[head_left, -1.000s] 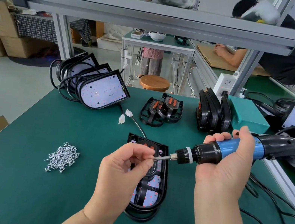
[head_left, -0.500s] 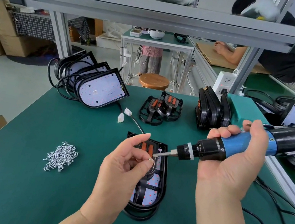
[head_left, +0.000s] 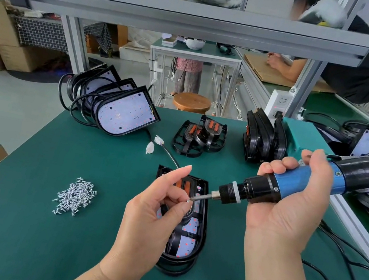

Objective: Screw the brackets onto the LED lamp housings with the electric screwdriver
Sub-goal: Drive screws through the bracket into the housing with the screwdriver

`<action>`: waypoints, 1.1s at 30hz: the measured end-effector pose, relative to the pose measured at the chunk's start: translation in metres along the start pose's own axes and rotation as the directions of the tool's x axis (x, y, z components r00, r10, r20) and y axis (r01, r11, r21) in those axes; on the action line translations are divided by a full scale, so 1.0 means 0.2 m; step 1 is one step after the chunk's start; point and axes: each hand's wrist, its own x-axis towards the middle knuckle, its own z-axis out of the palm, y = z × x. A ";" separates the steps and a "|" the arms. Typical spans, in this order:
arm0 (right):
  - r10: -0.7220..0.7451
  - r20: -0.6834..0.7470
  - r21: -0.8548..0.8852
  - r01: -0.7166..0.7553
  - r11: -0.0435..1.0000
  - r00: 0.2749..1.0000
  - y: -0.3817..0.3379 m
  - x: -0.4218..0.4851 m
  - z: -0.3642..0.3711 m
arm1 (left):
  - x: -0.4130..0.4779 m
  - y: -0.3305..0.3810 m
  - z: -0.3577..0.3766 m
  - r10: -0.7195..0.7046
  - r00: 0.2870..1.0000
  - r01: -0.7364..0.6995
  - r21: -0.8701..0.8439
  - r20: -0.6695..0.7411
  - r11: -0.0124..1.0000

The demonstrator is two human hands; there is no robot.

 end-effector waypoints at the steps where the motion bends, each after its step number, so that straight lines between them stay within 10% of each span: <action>1: -0.003 0.005 -0.004 0.003 1.000 1.000 0.00 0.00 0.00 | 0.00 0.00 0.00 0.004 1.000 -0.004 0.004 0.000 1.000; 18: -0.012 0.012 -0.086 0.013 0.996 1.000 0.02 0.00 -0.02 | -0.01 0.01 0.00 0.096 0.995 -0.092 0.215 -0.009 0.972; 25: -0.037 0.037 -0.113 0.041 0.993 0.999 0.04 -0.02 -0.02 | -0.01 0.04 0.00 0.350 0.932 -0.351 0.488 0.097 0.799; 33: -0.019 0.468 -0.072 0.060 0.996 0.883 0.03 0.00 -0.07 | 0.00 0.04 -0.04 0.173 0.958 -0.258 0.430 0.227 0.865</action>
